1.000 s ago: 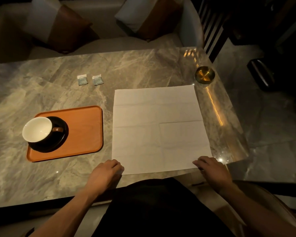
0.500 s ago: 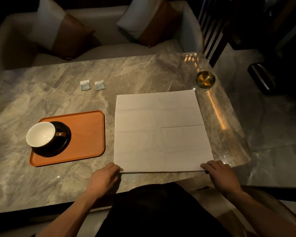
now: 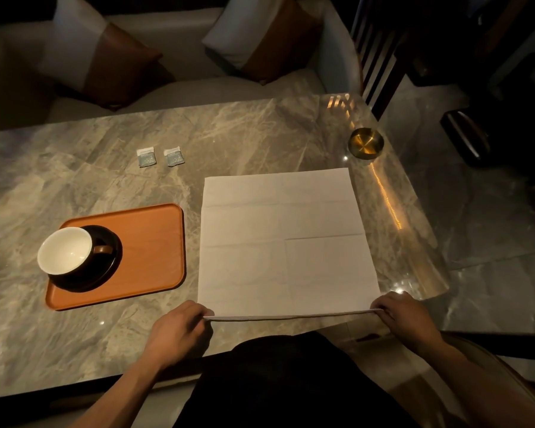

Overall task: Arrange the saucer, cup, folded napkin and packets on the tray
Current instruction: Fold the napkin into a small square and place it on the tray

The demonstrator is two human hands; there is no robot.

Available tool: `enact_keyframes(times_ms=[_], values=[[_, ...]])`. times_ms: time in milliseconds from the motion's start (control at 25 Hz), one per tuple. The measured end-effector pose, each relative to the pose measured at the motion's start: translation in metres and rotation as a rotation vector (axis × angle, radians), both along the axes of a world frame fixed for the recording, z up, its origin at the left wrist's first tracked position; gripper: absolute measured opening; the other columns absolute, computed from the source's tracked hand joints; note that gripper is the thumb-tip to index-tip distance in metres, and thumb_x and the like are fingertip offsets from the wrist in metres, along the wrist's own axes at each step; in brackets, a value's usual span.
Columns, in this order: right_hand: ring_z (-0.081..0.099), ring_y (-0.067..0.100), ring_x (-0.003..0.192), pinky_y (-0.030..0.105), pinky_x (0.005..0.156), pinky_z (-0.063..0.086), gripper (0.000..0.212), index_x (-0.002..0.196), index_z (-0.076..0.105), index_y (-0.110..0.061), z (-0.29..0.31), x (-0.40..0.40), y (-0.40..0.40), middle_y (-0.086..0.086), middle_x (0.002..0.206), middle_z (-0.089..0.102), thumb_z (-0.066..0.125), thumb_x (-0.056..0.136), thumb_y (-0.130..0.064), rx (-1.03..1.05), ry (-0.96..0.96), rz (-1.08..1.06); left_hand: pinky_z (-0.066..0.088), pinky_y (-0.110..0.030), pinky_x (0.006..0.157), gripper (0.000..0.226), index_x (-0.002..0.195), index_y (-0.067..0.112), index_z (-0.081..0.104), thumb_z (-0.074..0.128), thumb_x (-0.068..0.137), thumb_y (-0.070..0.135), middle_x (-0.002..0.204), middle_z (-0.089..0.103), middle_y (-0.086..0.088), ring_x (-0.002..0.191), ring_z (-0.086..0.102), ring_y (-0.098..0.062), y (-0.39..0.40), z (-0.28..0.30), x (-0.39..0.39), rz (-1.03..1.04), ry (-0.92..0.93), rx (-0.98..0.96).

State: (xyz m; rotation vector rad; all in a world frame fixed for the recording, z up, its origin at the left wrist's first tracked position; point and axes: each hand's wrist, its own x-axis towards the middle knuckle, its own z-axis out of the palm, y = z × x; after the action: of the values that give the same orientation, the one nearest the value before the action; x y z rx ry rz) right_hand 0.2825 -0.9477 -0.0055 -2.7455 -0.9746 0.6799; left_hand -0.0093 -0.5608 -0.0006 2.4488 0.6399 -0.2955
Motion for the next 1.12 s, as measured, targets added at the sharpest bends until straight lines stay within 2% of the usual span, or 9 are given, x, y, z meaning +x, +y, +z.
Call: enact_keyframes(times_ms=[80, 200, 320, 440, 520, 640, 760, 920, 1120], values=[[0.056, 0.012, 0.09, 0.034, 0.075, 0.046, 0.01, 0.087, 0.07, -0.034, 0.005, 0.009, 0.003, -0.015, 0.088, 0.065, 0.066, 0.09, -0.025, 0.044, 0.047, -0.053, 0.052, -0.027, 0.076, 0.017, 0.095, 0.049, 0.06, 0.06, 0.093, 0.032, 0.094, 0.059, 0.027, 0.087, 0.057, 0.004, 0.004, 0.004, 0.002, 0.044, -0.011, -0.033], [0.061, 0.004, 0.076, 0.027, 0.069, 0.047, 0.016, 0.074, 0.069, -0.035, 0.011, 0.025, 0.007, -0.013, 0.075, 0.07, 0.073, 0.085, -0.023, 0.147, 0.141, -0.138, 0.053, -0.026, 0.073, 0.018, 0.086, 0.049, 0.062, 0.064, 0.091, 0.032, 0.088, 0.064, 0.029, 0.085, 0.058, 0.007, 0.013, 0.011, 0.009, 0.127, -0.037, -0.083], [0.067, 0.009, 0.066, 0.033, 0.068, 0.054, 0.012, 0.077, 0.071, -0.032, 0.024, 0.039, 0.013, -0.004, 0.072, 0.073, 0.071, 0.086, -0.024, 0.26, 0.301, -0.232, 0.055, -0.029, 0.075, 0.016, 0.085, 0.042, 0.066, 0.066, 0.09, 0.026, 0.094, 0.064, 0.032, 0.087, 0.059, 0.007, 0.025, 0.016, 0.018, 0.214, -0.074, -0.157], [0.067, 0.014, 0.07, 0.032, 0.067, 0.052, 0.016, 0.078, 0.071, -0.031, 0.034, 0.055, 0.027, 0.0, 0.072, 0.072, 0.072, 0.086, -0.016, 0.315, 0.332, -0.316, 0.057, -0.035, 0.081, 0.011, 0.09, 0.033, 0.068, 0.064, 0.093, 0.023, 0.091, 0.07, 0.018, 0.088, 0.064, -0.003, 0.038, 0.021, 0.032, 0.313, -0.104, -0.287], [0.064, 0.017, 0.072, 0.028, 0.067, 0.048, 0.016, 0.081, 0.072, -0.024, 0.04, 0.067, 0.04, 0.0, 0.074, 0.071, 0.073, 0.084, -0.009, 0.381, 0.37, -0.378, 0.057, -0.042, 0.084, 0.009, 0.092, 0.027, 0.068, 0.063, 0.094, 0.02, 0.09, 0.071, 0.005, 0.087, 0.067, -0.015, 0.044, 0.028, 0.044, 0.391, -0.124, -0.369], [0.065, 0.013, 0.07, 0.023, 0.064, 0.049, 0.012, 0.085, 0.074, -0.019, 0.047, 0.085, 0.057, 0.003, 0.076, 0.072, 0.073, 0.084, -0.007, 0.487, 0.446, -0.482, 0.056, -0.047, 0.083, 0.007, 0.092, 0.02, 0.067, 0.061, 0.095, 0.018, 0.089, 0.071, -0.004, 0.088, 0.066, -0.027, 0.052, 0.036, 0.062, 0.497, -0.17, -0.45], [0.069, 0.01, 0.074, 0.021, 0.061, 0.052, 0.011, 0.091, 0.075, -0.021, 0.046, 0.105, 0.07, 0.0, 0.081, 0.075, 0.071, 0.086, -0.013, 0.588, 0.538, -0.59, 0.056, -0.043, 0.078, 0.007, 0.092, 0.019, 0.066, 0.06, 0.096, 0.021, 0.088, 0.072, -0.004, 0.087, 0.067, -0.024, 0.061, 0.04, 0.086, 0.573, -0.209, -0.463], [0.073, 0.016, 0.084, 0.026, 0.062, 0.057, 0.014, 0.099, 0.075, -0.026, 0.037, 0.132, 0.091, 0.001, 0.094, 0.077, 0.069, 0.087, -0.022, 0.649, 0.623, -0.647, 0.052, -0.019, 0.062, 0.008, 0.091, 0.022, 0.065, 0.061, 0.096, 0.019, 0.082, 0.071, 0.001, 0.075, 0.065, -0.003, 0.079, 0.037, 0.122, 0.667, -0.303, -0.474], [0.072, 0.022, 0.088, 0.033, 0.063, 0.058, 0.019, 0.101, 0.074, -0.026, 0.025, 0.164, 0.117, 0.002, 0.095, 0.076, 0.072, 0.084, -0.032, 0.667, 0.592, -0.65, 0.052, -0.016, 0.059, 0.007, 0.094, 0.023, 0.065, 0.06, 0.096, 0.019, 0.086, 0.073, 0.005, 0.075, 0.069, -0.004, 0.103, 0.026, 0.154, 0.733, -0.359, -0.52]])
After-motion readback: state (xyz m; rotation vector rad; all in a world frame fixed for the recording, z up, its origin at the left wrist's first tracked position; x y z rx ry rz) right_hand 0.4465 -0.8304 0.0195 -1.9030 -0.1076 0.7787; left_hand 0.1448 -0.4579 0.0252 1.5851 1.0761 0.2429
